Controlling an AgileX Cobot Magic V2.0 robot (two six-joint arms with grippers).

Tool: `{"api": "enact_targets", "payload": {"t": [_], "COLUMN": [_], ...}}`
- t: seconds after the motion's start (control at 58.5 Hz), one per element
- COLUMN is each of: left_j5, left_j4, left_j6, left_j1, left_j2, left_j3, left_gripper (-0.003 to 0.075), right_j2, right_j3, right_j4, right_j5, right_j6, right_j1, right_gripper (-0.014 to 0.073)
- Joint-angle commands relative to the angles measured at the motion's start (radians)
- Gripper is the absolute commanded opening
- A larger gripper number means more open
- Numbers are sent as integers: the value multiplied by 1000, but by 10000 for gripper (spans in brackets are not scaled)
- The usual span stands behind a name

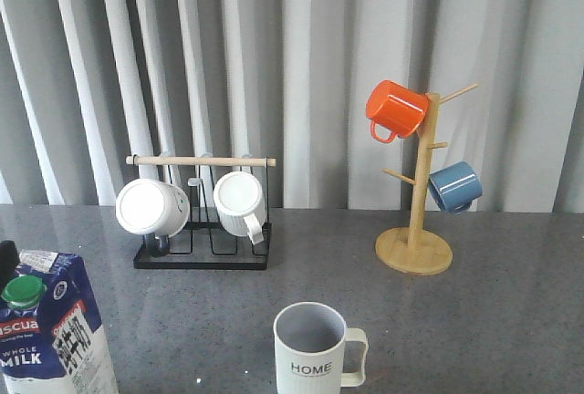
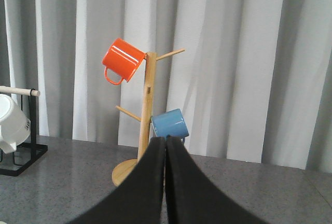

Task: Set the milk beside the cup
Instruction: 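Grasp the milk carton top with the left gripper, then lift the milk carton with the left gripper toward the white mug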

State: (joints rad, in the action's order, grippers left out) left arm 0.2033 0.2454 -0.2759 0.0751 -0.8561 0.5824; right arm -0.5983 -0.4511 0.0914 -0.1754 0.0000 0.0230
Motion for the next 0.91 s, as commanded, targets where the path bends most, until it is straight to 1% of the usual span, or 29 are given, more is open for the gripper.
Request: {"api": "enact_targets", "payload": {"t": [0.0, 0.12, 0.256, 0.325, 0.598, 0.735, 0.821, 0.889], "left_j5": [132, 187, 213, 212, 196, 162, 144, 146], "left_j4": [7, 46, 102, 120, 115, 107, 107, 107], "left_j6": [-34, -62, -87, -115, -150, -185, -192, -192], "left_j1": [6, 6, 6, 6, 6, 5, 5, 5], "left_j2": [-56, -124, -189, -216, -312, -338, -351, -366], "left_j3": [34, 34, 34, 34, 34, 34, 34, 34], "left_gripper": [722, 722, 722, 722, 719, 711, 692, 662], "right_j2": [-1, -1, -1, -1, -1, -1, -1, -1], "right_j3": [-24, -24, -24, -24, -24, -24, -24, -24], "right_j4": [5, 5, 5, 5, 5, 5, 5, 5], "right_j5": [-69, -69, -69, -69, -69, -69, -69, -69], "right_j6": [-10, -10, -10, -10, -10, -10, -10, -10], "right_j1": [-5, -5, -5, -5, -5, -5, -5, -5], "right_gripper": [-11, -11, -11, -11, -11, -11, -11, -11]}}
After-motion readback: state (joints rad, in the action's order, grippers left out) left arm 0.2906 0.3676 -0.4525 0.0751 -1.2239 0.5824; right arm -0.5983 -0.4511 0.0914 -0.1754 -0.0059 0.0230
